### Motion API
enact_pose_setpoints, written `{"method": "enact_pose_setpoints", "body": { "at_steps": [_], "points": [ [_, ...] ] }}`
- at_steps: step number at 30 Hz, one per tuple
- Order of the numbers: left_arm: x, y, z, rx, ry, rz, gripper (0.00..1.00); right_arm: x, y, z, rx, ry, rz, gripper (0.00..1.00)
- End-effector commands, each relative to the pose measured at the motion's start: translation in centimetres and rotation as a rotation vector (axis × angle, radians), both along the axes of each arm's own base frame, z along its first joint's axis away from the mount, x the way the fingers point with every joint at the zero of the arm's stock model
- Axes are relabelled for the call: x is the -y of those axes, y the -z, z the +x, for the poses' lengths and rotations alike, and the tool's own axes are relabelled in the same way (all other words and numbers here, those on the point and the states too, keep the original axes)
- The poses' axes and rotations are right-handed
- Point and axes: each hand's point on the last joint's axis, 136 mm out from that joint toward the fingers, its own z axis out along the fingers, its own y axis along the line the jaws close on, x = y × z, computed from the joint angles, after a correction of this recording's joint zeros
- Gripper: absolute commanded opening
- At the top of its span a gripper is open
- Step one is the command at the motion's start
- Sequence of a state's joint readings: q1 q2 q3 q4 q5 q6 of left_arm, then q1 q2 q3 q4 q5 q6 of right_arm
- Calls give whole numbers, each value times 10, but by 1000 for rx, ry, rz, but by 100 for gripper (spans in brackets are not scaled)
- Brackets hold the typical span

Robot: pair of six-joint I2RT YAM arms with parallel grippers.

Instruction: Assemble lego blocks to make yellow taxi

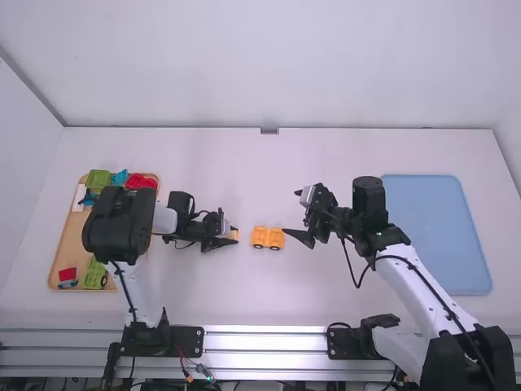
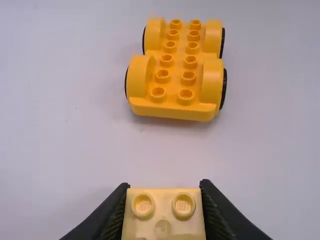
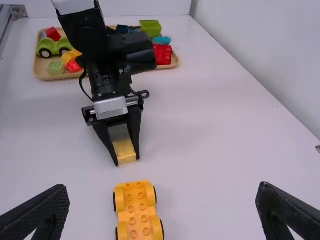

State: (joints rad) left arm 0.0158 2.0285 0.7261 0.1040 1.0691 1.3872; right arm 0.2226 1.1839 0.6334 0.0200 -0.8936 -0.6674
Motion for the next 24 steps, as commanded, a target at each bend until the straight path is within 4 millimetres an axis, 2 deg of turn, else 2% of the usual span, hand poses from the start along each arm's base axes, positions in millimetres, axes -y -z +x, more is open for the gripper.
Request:
{"method": "enact_pose_setpoints", "body": {
  "at_steps": [1,3,4,8,13,19,21,24],
  "points": [
    [-3,17,-8,-79,-38,49,35,0,4,-2,-13,-5,-2,98],
    [-4,17,-8,-75,-43,50,41,1,7,-1,-20,2,-10,98],
    [-7,18,-8,-80,-52,49,53,1,8,-2,-27,3,-13,98],
    [-13,21,-10,-93,-74,56,61,-2,12,-8,-6,-33,-33,98],
    [-22,21,-9,-98,-106,48,56,-5,15,-9,18,-41,-66,98],
    [-21,22,-10,-99,-100,54,41,-10,20,-10,33,-38,-100,98],
    [-22,21,-8,-96,-103,48,32,-11,22,-9,34,-29,-119,98],
    [-22,21,-7,-96,-104,53,29,-9,26,-8,29,-18,-128,98]
  ]
}}
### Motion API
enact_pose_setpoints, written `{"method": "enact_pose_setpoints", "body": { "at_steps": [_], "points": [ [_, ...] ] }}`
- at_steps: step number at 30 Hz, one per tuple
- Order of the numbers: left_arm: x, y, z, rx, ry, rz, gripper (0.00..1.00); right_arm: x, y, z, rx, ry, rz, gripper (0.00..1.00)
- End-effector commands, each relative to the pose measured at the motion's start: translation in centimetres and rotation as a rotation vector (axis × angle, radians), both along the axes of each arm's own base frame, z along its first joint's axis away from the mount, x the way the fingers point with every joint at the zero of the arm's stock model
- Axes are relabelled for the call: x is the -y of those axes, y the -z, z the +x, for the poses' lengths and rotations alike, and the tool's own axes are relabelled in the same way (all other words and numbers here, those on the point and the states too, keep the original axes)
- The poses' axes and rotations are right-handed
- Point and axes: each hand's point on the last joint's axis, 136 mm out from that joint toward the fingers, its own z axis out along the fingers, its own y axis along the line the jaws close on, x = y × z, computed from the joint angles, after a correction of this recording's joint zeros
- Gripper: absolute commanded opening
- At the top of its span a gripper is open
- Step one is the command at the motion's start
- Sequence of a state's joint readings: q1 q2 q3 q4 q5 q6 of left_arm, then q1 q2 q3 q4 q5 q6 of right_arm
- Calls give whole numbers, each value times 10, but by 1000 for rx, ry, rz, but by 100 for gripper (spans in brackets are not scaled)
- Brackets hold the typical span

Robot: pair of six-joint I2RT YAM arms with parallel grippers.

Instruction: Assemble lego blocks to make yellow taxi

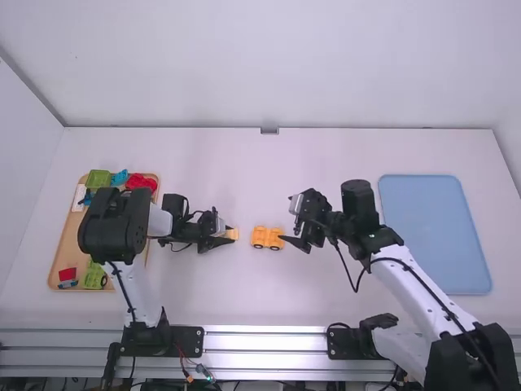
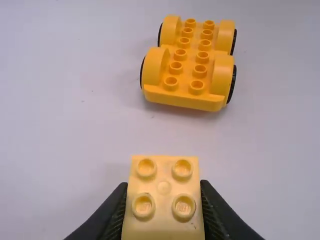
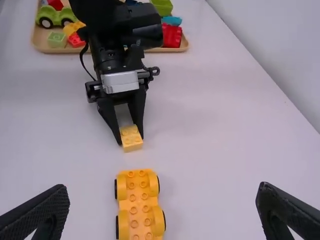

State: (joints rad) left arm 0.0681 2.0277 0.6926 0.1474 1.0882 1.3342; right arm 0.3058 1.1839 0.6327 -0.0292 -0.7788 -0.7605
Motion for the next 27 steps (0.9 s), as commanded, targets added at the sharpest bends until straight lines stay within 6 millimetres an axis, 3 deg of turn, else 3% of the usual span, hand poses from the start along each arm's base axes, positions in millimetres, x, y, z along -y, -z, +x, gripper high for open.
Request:
{"method": "enact_pose_setpoints", "body": {
  "at_steps": [1,6,9,12,17,27],
  "points": [
    [-8,19,-6,-60,-31,75,27,3,13,3,-22,18,-18,98],
    [-4,1,-4,-54,-17,43,18,2,44,7,-64,-3,9,98],
    [0,-8,-3,-52,-15,64,18,-3,60,4,-78,-60,49,98],
    [9,-27,1,-18,-13,82,17,-7,95,4,-62,-115,33,98],
    [26,-54,-6,48,42,57,13,-16,131,1,-52,-177,3,98],
    [66,-64,-26,87,176,35,5,-23,174,15,-102,-117,56,98]
  ]
}}
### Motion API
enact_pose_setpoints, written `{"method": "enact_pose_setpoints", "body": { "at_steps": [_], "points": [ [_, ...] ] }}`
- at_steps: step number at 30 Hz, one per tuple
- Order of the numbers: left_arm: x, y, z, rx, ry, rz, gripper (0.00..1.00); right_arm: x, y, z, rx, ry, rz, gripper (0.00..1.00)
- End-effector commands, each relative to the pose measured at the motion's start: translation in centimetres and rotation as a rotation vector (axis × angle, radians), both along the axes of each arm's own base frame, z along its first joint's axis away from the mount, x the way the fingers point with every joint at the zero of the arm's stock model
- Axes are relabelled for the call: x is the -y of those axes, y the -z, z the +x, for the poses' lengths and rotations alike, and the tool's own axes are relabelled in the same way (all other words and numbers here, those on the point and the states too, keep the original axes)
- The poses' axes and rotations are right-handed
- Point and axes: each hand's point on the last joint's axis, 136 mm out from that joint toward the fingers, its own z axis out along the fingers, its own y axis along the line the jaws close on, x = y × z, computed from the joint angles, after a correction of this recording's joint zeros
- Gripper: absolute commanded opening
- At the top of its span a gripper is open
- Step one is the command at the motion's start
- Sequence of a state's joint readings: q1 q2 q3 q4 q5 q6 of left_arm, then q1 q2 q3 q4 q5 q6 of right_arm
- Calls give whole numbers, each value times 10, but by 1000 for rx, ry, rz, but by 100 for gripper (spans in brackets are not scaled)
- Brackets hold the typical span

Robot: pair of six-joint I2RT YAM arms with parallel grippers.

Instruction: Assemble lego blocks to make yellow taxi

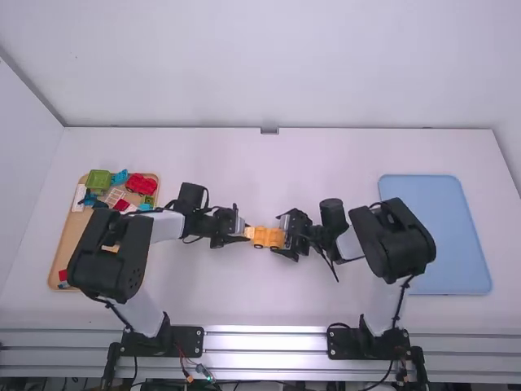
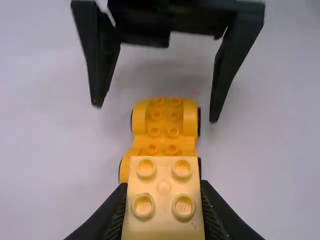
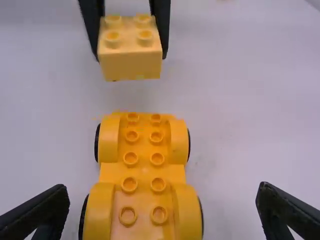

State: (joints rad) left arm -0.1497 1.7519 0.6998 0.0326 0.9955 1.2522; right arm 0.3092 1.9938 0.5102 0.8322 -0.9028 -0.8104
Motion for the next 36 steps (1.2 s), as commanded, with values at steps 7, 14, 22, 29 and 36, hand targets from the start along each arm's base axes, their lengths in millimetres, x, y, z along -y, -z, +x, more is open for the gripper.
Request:
{"method": "enact_pose_setpoints", "body": {
  "at_steps": [7,14,22,29,36],
  "points": [
    [18,0,-6,-31,8,-1,4,-5,22,-4,-72,-14,7,99],
    [23,3,-7,-52,19,-34,2,-15,25,3,-117,-36,-18,87],
    [25,12,-5,-73,10,-39,2,-13,31,-7,-103,-97,-49,56],
    [30,18,-6,-126,32,-70,2,-14,30,-14,-88,-143,-38,46],
    [31,20,-5,-116,28,-54,2,-15,29,-10,-112,-123,-33,47]
  ]
}}
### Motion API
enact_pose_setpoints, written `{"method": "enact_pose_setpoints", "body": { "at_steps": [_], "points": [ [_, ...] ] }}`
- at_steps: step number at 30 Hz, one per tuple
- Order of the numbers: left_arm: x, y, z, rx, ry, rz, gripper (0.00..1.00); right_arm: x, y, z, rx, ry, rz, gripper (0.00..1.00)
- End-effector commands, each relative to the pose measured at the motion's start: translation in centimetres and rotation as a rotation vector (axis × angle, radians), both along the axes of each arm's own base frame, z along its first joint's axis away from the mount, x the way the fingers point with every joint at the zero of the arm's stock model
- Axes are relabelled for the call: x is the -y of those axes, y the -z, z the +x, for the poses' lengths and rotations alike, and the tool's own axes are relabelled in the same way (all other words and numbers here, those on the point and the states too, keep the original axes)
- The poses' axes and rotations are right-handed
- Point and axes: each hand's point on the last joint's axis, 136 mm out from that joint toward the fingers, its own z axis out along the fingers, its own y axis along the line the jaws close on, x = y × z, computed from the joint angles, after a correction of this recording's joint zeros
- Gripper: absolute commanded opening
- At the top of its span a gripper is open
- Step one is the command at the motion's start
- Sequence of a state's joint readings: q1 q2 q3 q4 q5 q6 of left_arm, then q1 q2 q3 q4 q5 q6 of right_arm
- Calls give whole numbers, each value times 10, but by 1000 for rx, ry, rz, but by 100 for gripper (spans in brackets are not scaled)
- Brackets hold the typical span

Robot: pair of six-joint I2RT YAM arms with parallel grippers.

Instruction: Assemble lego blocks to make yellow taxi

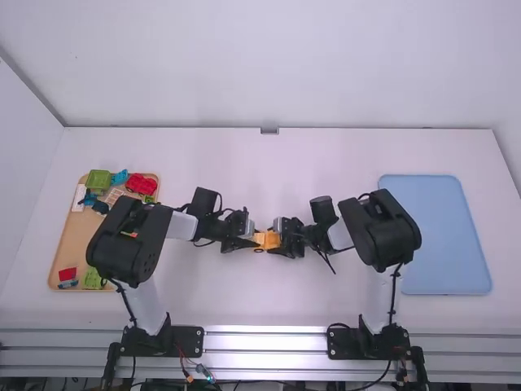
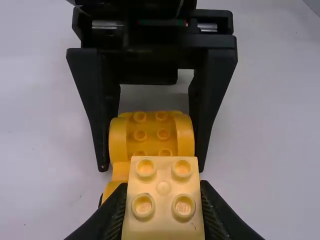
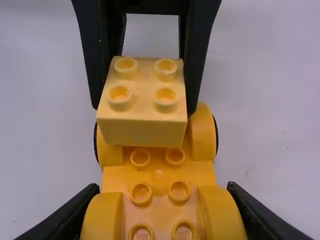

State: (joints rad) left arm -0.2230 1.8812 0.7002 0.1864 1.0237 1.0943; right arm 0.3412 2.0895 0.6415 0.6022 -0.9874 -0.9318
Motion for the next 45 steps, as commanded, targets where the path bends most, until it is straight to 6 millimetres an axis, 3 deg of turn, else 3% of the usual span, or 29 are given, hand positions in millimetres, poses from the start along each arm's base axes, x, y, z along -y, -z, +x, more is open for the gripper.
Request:
{"method": "enact_pose_setpoints", "body": {
  "at_steps": [1,8,15,23,37,39,45],
  "points": [
    [5,-3,1,7,13,-8,2,1,7,2,-14,16,-22,47],
    [11,3,0,20,17,30,2,2,8,2,-17,18,-23,47],
    [11,3,17,16,-65,50,2,2,8,3,-17,20,-25,48],
    [9,11,12,-17,-73,90,2,4,12,8,-19,50,-53,48],
    [7,2,21,20,-92,76,2,6,11,13,-40,77,-55,48],
    [10,-7,19,30,-76,52,2,6,11,13,-41,77,-55,47],
    [8,-3,13,18,-63,74,1,5,11,12,-40,74,-55,48]
  ]
}}
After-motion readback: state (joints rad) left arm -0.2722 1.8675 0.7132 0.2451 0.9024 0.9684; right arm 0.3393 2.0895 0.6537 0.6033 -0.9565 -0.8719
